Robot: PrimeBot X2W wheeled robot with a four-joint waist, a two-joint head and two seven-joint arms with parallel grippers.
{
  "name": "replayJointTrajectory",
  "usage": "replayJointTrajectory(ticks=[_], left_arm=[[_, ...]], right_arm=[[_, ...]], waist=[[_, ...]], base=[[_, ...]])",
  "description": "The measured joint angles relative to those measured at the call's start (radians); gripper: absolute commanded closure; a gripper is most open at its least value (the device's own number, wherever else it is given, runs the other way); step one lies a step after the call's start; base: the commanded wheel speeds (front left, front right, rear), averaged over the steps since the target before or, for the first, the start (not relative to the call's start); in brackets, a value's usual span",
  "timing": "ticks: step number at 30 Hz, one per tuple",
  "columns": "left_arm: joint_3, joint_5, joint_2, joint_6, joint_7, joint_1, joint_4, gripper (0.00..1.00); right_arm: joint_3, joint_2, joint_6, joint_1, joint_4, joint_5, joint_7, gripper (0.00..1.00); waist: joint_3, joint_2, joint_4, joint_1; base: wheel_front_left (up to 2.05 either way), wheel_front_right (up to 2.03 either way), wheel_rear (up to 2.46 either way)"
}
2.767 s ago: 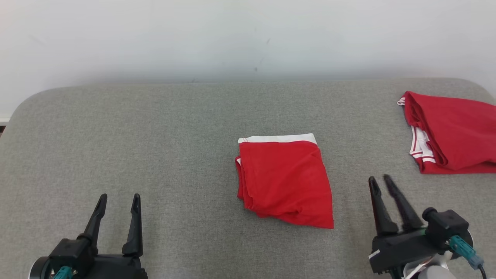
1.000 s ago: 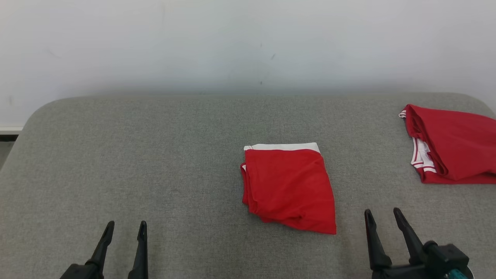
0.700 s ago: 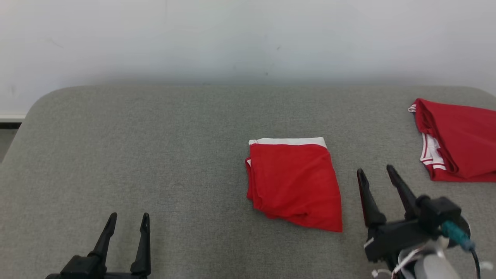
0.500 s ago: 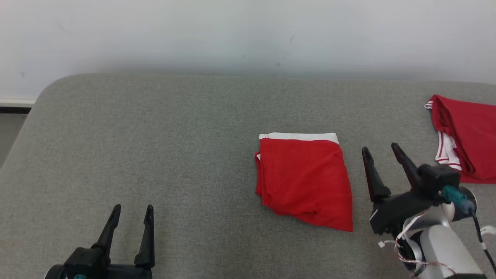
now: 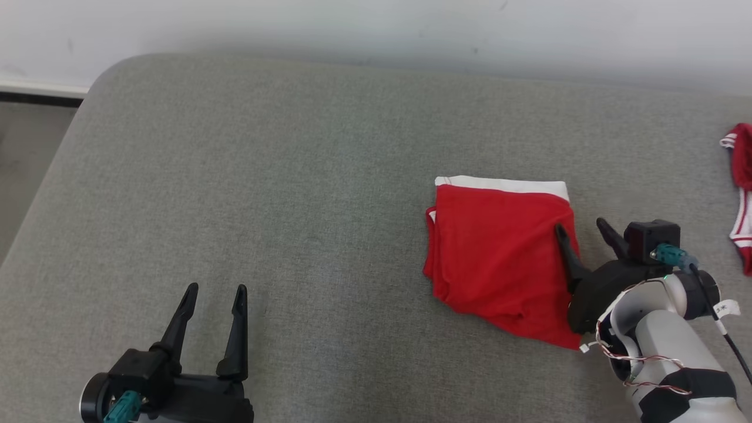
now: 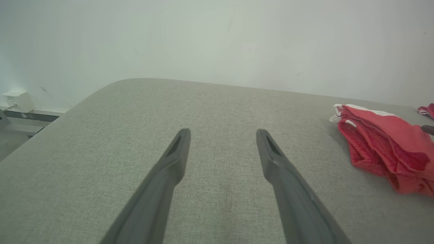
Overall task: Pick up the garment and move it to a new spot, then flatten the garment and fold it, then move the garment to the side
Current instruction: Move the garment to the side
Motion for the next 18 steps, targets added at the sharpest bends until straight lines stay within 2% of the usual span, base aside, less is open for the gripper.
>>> replayJointTrajectory(ticks=[10, 11, 12, 13, 18], left_arm=[[0.009, 0.000, -0.002, 0.000, 0.000, -0.009, 0.010, 0.00], [0.011, 0.000, -0.002, 0.000, 0.000, -0.012, 0.009, 0.00], [0.010, 0.000, -0.002, 0.000, 0.000, -0.016, 0.009, 0.00], [0.010, 0.000, -0.003, 0.000, 0.000, -0.020, 0.009, 0.00], [0.011, -0.002, -0.003, -0.001, 0.000, -0.027, 0.008, 0.00]], right_arm=[[0.016, 0.042, 0.000, -0.021, 0.132, 0.019, -0.026, 0.00], [0.020, 0.050, 0.000, -0.022, 0.141, 0.026, -0.025, 0.21], [0.028, 0.057, 0.000, -0.022, 0.145, 0.037, -0.024, 0.77], [0.034, 0.063, 0.000, -0.025, 0.146, 0.052, -0.025, 1.00], [0.084, 0.057, 0.002, -0.054, 0.156, 0.070, -0.034, 1.00]], waist=[[0.031, -0.0001, 0.001, -0.0001], [0.032, -0.0001, -0.004, -0.0002], [0.033, -0.0001, -0.008, -0.0001], [0.034, -0.0001, -0.012, -0.0001], [0.043, -0.0001, -0.034, -0.0001]], base=[[0.00, 0.00, 0.00], [0.00, 0.00, 0.00], [0.00, 0.00, 0.00], [0.00, 0.00, 0.00], [0.00, 0.00, 0.00]])
